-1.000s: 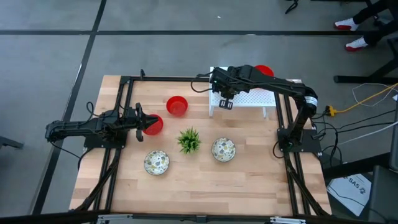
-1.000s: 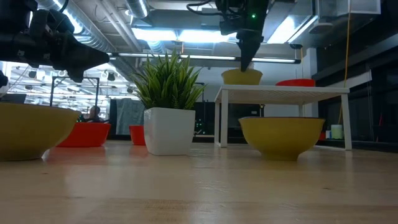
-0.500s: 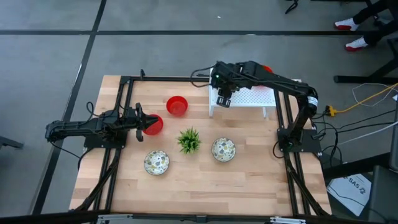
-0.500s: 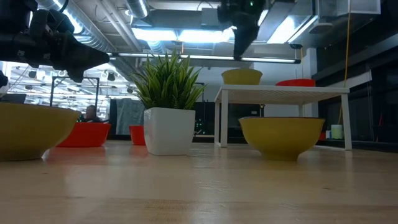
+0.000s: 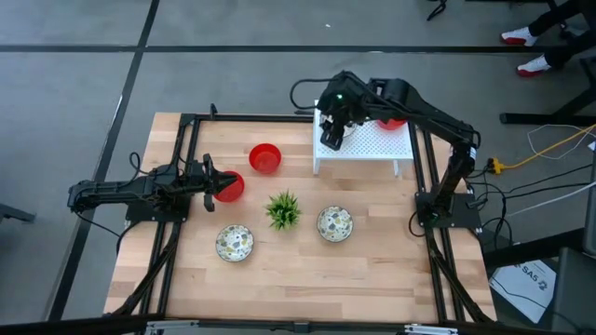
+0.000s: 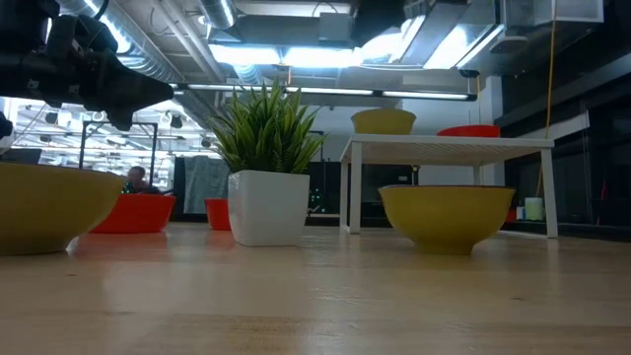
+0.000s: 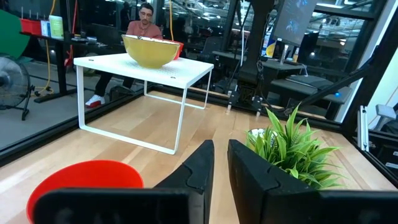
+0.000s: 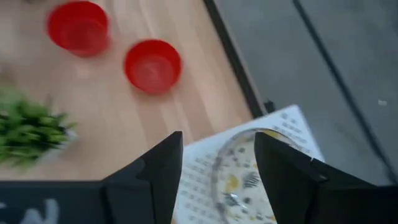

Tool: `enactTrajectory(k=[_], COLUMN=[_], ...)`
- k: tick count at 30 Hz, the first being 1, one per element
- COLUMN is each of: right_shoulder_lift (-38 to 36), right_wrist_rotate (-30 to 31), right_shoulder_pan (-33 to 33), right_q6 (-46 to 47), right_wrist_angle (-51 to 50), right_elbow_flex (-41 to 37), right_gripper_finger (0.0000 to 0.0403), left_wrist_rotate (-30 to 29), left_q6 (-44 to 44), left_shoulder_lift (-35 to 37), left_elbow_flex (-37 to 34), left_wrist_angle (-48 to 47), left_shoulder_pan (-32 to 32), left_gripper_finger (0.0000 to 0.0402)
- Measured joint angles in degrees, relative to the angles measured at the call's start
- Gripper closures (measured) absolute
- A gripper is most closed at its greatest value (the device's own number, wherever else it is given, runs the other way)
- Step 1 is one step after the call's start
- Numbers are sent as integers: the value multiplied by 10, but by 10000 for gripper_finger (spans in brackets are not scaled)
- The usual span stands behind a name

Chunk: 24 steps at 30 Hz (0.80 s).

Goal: Pick & Place Mini bowls
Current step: Stack the right white bowl on the white bowl on the shelf

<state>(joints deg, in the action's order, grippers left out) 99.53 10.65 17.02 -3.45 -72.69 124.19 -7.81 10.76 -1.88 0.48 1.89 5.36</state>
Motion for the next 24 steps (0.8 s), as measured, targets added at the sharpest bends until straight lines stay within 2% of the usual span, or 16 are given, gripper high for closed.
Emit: enactTrajectory(k=[10, 19, 24], right_shoulder_lift=[0, 0, 0], right_wrist_rotate=[-105, -174, -199], right_shoulder_pan=[-44, -130, -183], right_q6=[35, 37, 90], right_wrist_angle=[44, 184, 274], right_elbow_flex=[6, 6, 6], right_gripper_finger=[202, 202, 202], left_wrist_rotate=[0, 0, 0], left_q6=[0, 0, 0], left_shoulder_lift=[0, 0, 0], left_elbow_flex=[0, 0, 0], left_wrist_angle=[0, 0, 0], left_shoulder_pan=[0, 0, 0], left_gripper_finger=[357, 361, 361])
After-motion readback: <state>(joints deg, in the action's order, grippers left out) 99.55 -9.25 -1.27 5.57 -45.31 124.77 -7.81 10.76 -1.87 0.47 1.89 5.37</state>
